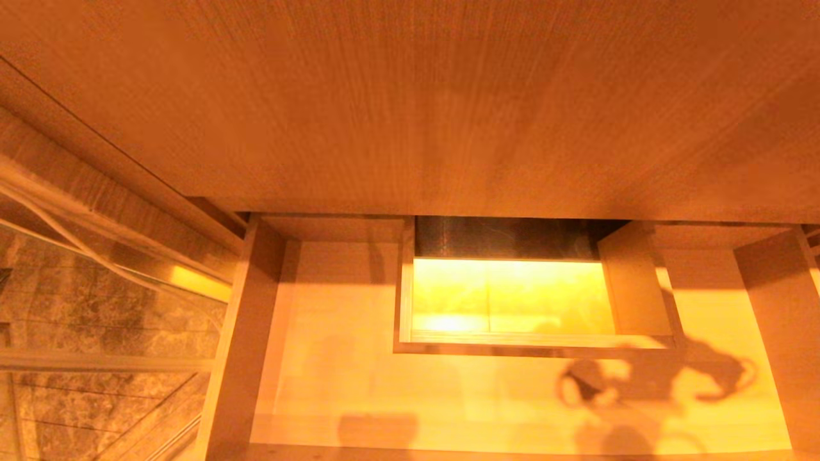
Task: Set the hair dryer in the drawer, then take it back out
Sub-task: Place it on the countertop
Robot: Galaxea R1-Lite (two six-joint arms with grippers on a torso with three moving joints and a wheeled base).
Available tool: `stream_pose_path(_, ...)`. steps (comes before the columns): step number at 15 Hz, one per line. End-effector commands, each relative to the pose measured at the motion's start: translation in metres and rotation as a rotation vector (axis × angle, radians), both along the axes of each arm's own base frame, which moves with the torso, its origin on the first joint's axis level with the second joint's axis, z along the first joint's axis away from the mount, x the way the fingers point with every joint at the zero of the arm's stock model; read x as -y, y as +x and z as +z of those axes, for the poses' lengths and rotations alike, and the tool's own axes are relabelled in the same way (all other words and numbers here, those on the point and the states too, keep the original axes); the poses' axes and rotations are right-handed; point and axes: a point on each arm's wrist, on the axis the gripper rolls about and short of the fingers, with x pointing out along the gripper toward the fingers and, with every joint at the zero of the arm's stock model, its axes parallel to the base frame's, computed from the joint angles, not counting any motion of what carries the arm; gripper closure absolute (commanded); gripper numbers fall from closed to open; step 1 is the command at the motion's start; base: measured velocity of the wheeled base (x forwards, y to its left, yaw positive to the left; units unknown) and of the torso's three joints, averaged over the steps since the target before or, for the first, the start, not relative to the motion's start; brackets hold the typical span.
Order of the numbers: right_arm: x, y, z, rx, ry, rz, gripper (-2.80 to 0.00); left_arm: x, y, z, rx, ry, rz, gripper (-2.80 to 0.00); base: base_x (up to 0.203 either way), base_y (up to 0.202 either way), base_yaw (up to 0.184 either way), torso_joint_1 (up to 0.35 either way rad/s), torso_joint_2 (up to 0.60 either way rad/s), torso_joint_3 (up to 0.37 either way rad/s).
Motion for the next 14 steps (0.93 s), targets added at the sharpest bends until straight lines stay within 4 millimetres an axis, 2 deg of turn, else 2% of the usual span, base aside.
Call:
stream_pose_path(1,-0.001,-0.001,0.004,0.007,-0.008,-0.006,0.0,0.0,0.0,0.0,-0.001,0.0,0.0,0.0,0.0,0.0,0.0,0.0,0.0,0.0)
stream_pose_path(5,-0.005,-0.006,0.005,0.01,0.02,-0.003,0.0,0.0,0.0,0.0,-0.001,0.0,0.0,0.0,0.0,0.0,0.0,0.0,0.0,0.0)
stream_pose_path(14,0.007,0.002,0.004,0.022,0.232,-0.023,0.0,0.0,0.0,0.0,-0.001,0.0,0.0,0.0,0.0,0.0,0.0,0.0,0.0,0.0)
